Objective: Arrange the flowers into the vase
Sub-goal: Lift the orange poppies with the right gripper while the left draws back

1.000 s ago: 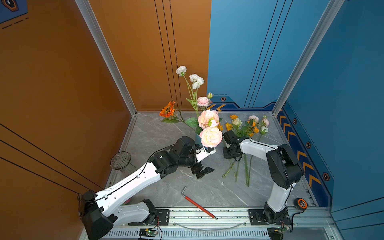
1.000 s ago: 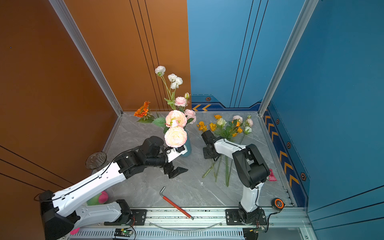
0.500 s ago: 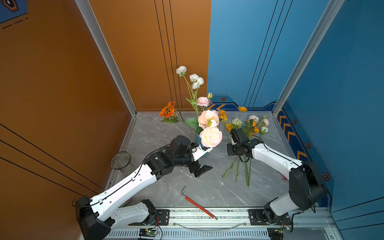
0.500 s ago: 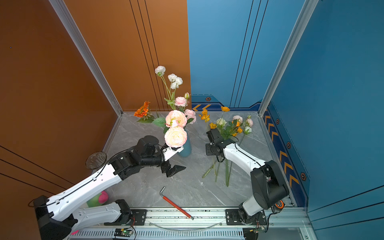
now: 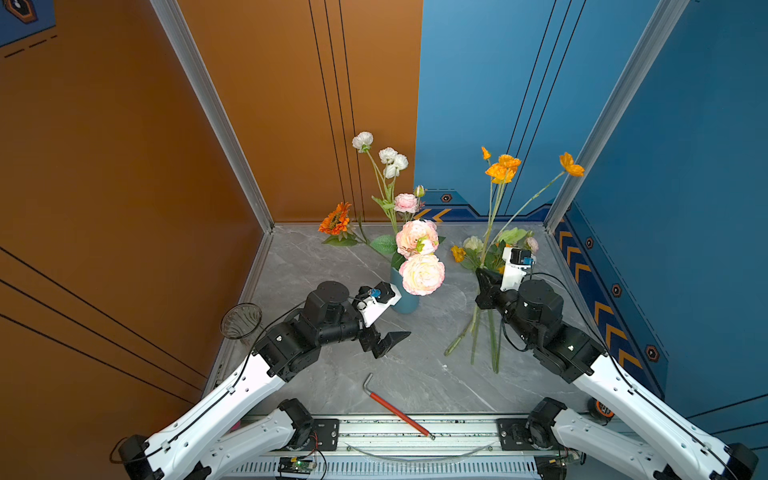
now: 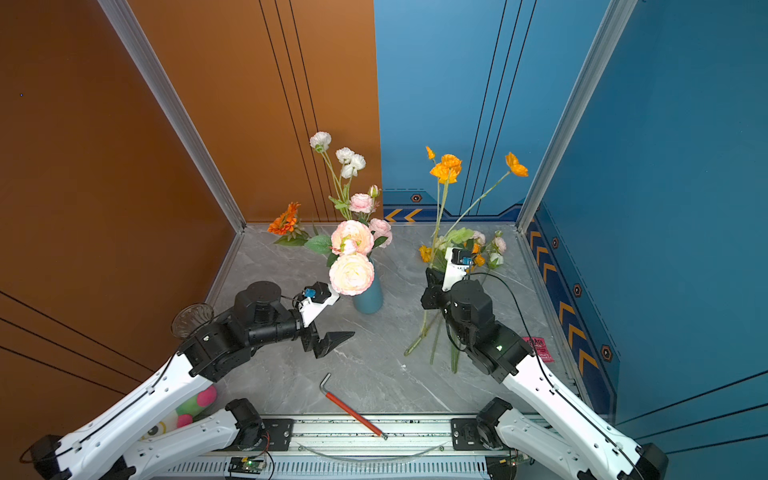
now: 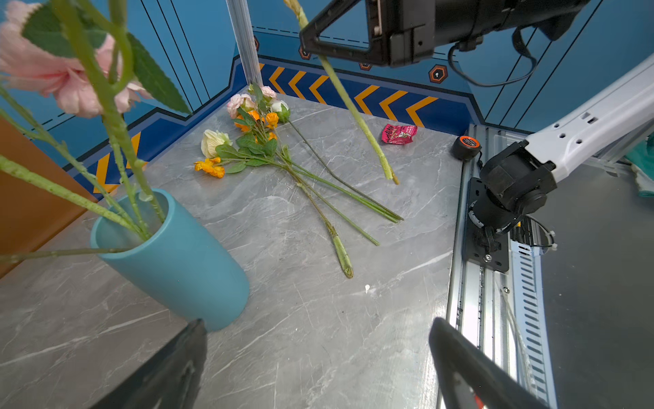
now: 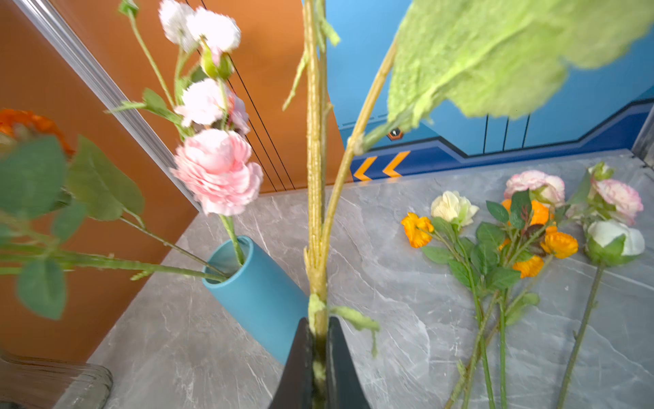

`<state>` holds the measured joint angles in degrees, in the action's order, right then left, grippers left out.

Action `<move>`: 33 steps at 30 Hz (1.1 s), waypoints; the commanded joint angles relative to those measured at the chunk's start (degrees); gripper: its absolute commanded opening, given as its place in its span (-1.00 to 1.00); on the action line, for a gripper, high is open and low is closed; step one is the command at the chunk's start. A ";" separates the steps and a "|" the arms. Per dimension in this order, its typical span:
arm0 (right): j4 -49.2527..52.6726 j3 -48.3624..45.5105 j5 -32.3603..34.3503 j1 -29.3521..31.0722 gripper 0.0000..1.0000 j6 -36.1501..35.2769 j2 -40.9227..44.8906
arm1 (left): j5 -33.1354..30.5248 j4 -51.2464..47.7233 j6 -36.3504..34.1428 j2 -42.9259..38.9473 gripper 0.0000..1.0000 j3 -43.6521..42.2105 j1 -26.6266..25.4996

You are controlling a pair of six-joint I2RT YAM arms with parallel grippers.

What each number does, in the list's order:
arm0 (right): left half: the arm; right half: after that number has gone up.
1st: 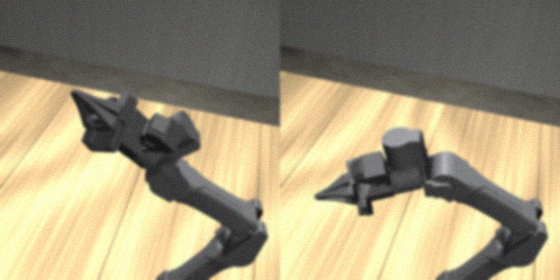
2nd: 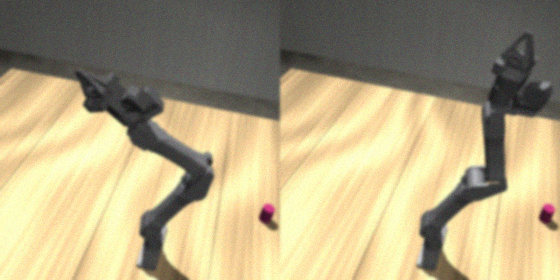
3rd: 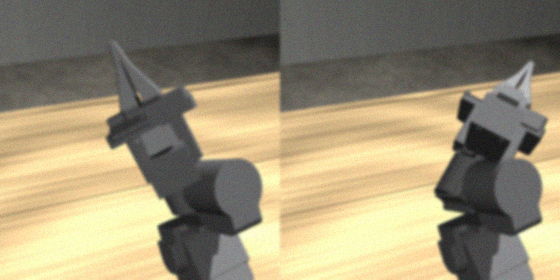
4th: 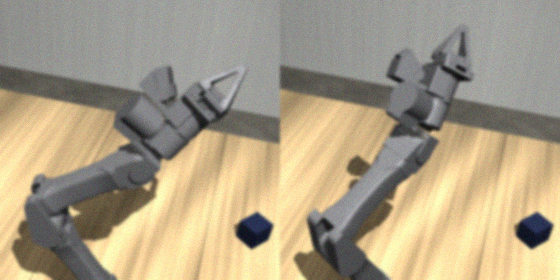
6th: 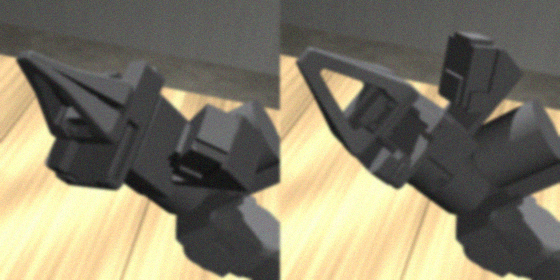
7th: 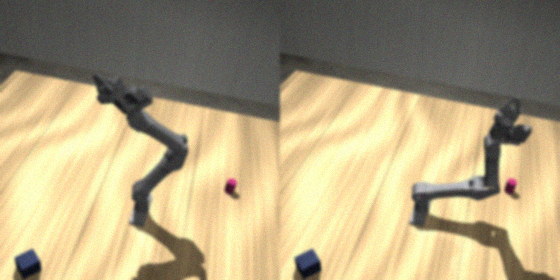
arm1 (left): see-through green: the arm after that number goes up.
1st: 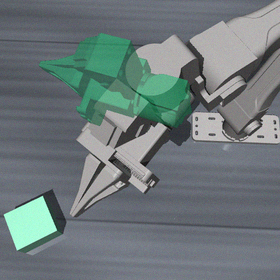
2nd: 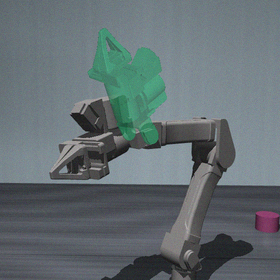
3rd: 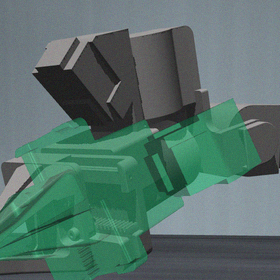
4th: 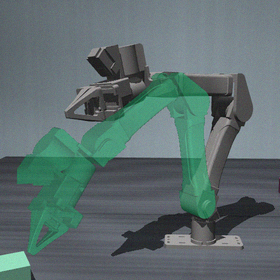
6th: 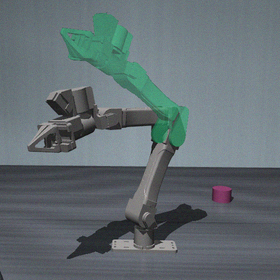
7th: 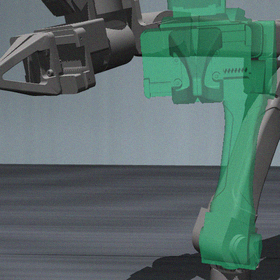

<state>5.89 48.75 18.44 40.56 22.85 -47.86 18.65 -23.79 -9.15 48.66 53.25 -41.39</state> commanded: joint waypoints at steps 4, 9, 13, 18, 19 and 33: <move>-13.19 -1.06 10.33 10.47 -1.00 -11.29 1.76 | 1.37 -1.26 4.24 -7.03 0.96 -4.87 3.65; -29.41 -3.14 17.66 16.72 -1.00 -20.14 -2.65 | 3.41 0.46 5.88 -7.85 0.96 -5.67 6.12; -38.18 -1.35 20.44 18.05 -1.00 -23.92 -7.96 | 7.55 3.21 8.12 -7.19 0.96 -6.21 9.02; -42.99 -0.36 23.58 19.43 -1.00 -25.75 -10.81 | 9.95 4.89 9.32 -7.62 0.96 -6.81 11.28; -43.44 -0.37 23.13 19.43 -1.00 -26.10 -10.98 | 10.20 4.89 9.38 -7.66 0.96 -6.86 11.57; -63.81 3.76 20.24 14.56 -1.00 -31.36 -24.18 | 13.26 6.51 10.74 -7.27 0.96 -7.16 14.13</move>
<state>-50.24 50.41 39.07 55.68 -8.12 -69.38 30.13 -18.57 0.99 41.58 46.87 -28.01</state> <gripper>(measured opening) 0.075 0.980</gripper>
